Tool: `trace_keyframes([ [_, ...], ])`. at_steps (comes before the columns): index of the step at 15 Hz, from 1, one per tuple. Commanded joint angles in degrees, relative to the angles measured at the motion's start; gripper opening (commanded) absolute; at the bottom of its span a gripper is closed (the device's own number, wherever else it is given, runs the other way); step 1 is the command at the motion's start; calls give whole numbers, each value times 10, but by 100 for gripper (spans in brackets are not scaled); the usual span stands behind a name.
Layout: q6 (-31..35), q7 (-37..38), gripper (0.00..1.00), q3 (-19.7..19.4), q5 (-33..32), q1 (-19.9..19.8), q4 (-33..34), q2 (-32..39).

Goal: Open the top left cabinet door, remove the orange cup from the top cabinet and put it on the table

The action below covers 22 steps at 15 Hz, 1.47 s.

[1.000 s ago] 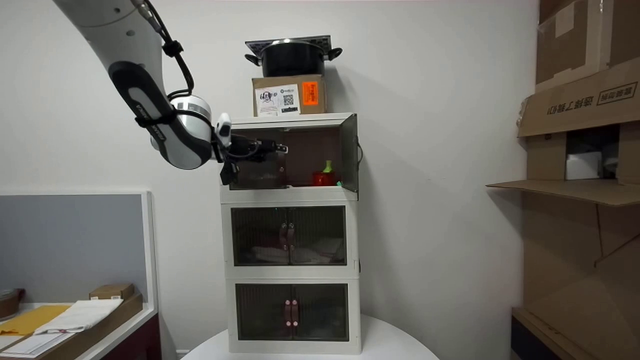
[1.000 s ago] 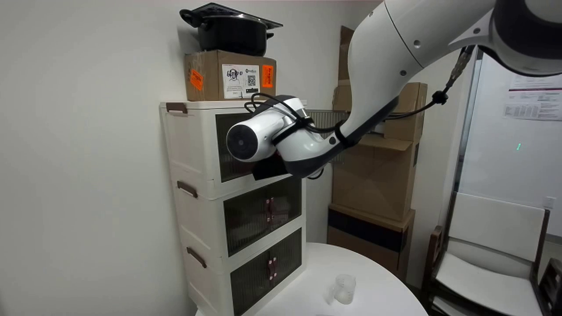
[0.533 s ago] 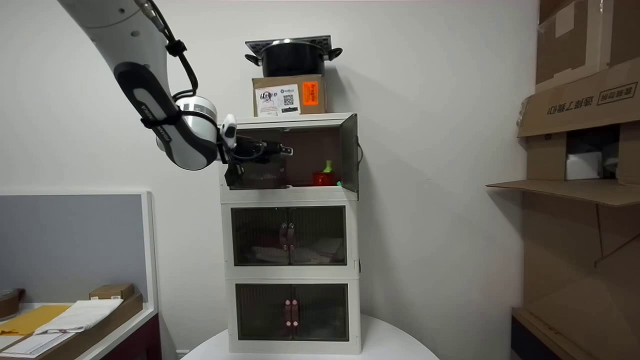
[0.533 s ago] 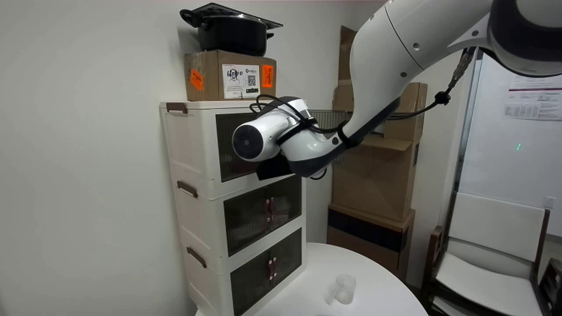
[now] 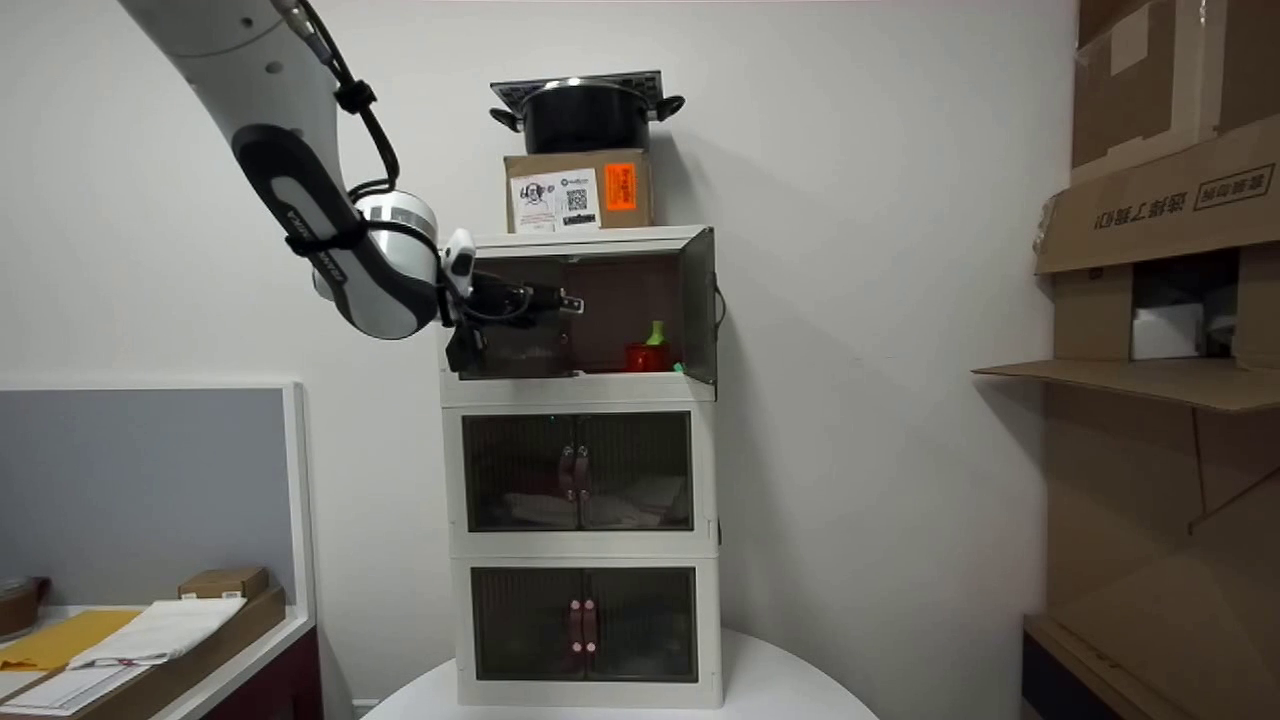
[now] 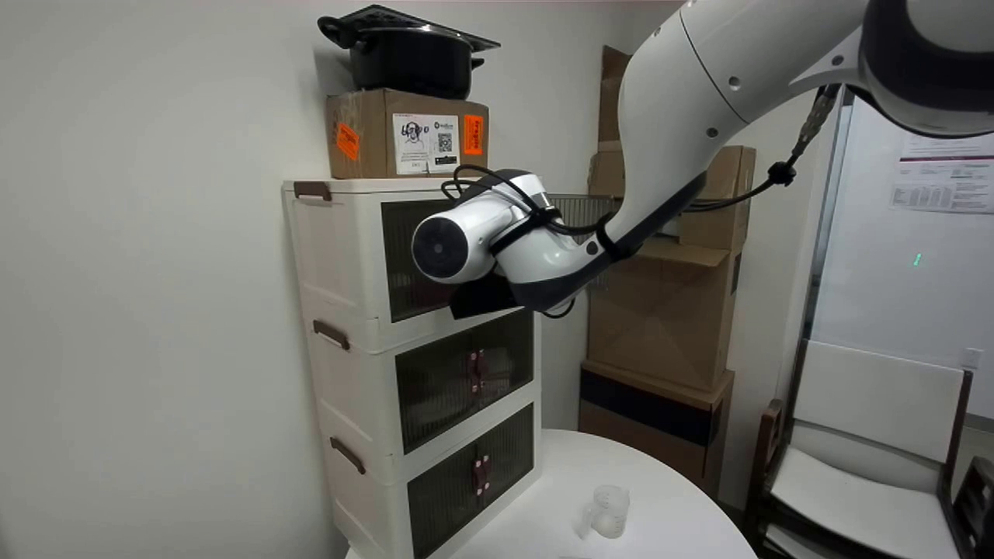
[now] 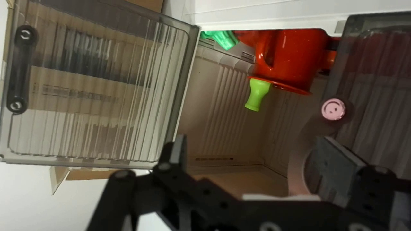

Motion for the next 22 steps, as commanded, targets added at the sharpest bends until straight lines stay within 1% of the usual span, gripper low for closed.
trace_keyframes([
  [1,22,2,100,-2,-9,0,30,20],
  [10,45,-6,100,-10,-6,-9,61,42],
  [16,46,0,100,-15,-6,-15,50,35],
  [22,35,11,100,-15,4,-13,16,16],
])
